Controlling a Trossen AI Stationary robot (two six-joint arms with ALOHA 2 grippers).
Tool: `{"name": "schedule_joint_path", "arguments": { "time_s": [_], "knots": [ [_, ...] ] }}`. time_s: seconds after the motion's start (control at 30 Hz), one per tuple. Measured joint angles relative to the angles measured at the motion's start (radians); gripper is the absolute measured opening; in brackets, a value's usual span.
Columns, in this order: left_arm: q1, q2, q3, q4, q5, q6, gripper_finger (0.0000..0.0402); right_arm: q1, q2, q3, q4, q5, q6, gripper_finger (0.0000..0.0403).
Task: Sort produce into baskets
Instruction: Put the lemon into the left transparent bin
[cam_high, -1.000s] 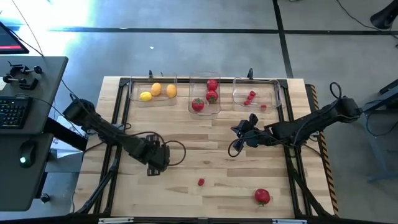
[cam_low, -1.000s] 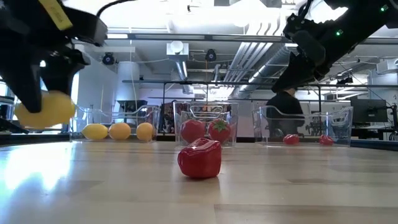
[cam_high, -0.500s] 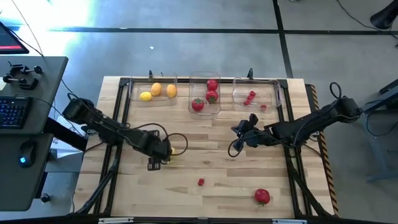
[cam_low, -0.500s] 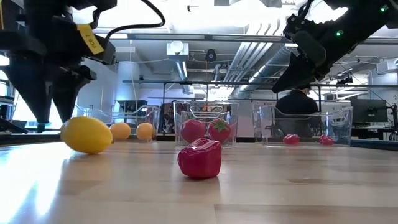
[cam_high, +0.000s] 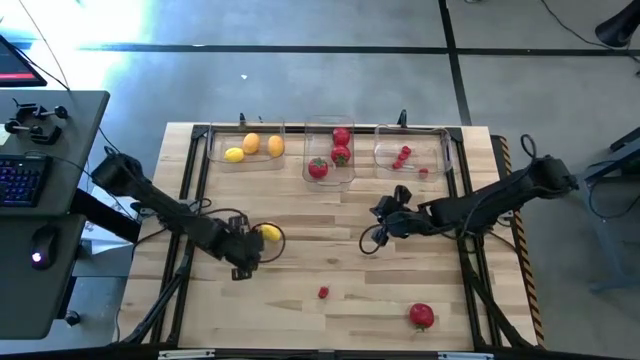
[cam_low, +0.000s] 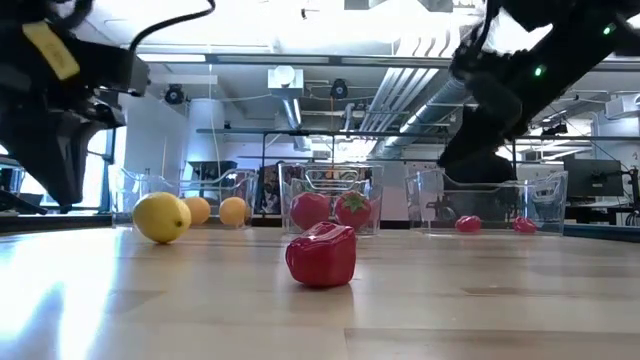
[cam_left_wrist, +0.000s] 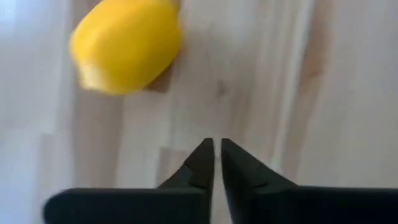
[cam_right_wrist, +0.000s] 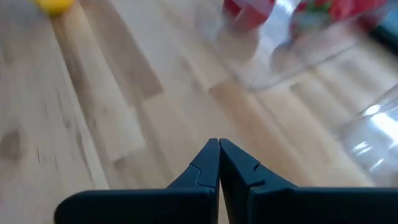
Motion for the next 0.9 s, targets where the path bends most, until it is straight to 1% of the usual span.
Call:
{"name": "schedule_joint_path", "arguments": {
  "time_s": [0.03,0.1,0.17,0.27,0.4,0.47,0.53,0.6,0.67,0.8,0.9],
  "knots": [
    [-0.002,-0.027,-0.021,0.038,0.009,-0.003,0.0008,-0.01,0.021,0.0,0.006,-0.032,0.0,0.0],
    [-0.002,-0.088,-0.062,0.11,0.034,-0.002,0.0008,-0.027,0.065,0.0,0.03,-0.094,-0.002,0.0],
    [0.009,-0.147,-0.098,0.175,0.054,0.02,0.0008,-0.039,0.11,-0.002,0.089,-0.108,-0.008,0.0],
    [0.049,-0.228,-0.131,0.235,0.094,0.084,0.0001,-0.04,0.167,-0.002,0.23,-0.113,-0.05,0.0],
    [0.139,-0.284,-0.136,0.23,0.147,0.167,0.0001,-0.025,0.217,-0.002,0.462,-0.143,-0.162,0.0],
    [0.189,-0.287,-0.136,0.229,0.177,0.172,0.0001,-0.015,0.237,-0.001,0.558,-0.142,-0.192,0.0],
    [0.229,-0.274,-0.136,0.229,0.201,0.125,0.0001,-0.005,0.257,-0.001,0.611,-0.142,-0.209,0.0],
    [0.25,-0.25,-0.136,0.233,0.22,0.1,0.0003,0.002,0.273,0.0,0.619,-0.142,-0.21,0.0],
    [0.253,-0.223,-0.136,0.249,0.22,0.062,0.0014,0.005,0.29,0.0,0.618,-0.142,-0.194,0.0],
    [0.239,-0.157,-0.136,0.314,0.21,-0.04,0.0057,0.005,0.323,0.0,0.614,-0.142,-0.14,0.0],
    [0.211,-0.113,-0.136,0.341,0.153,-0.082,0.0101,0.005,0.346,0.0,0.614,-0.143,-0.136,0.0]
  ]
}}
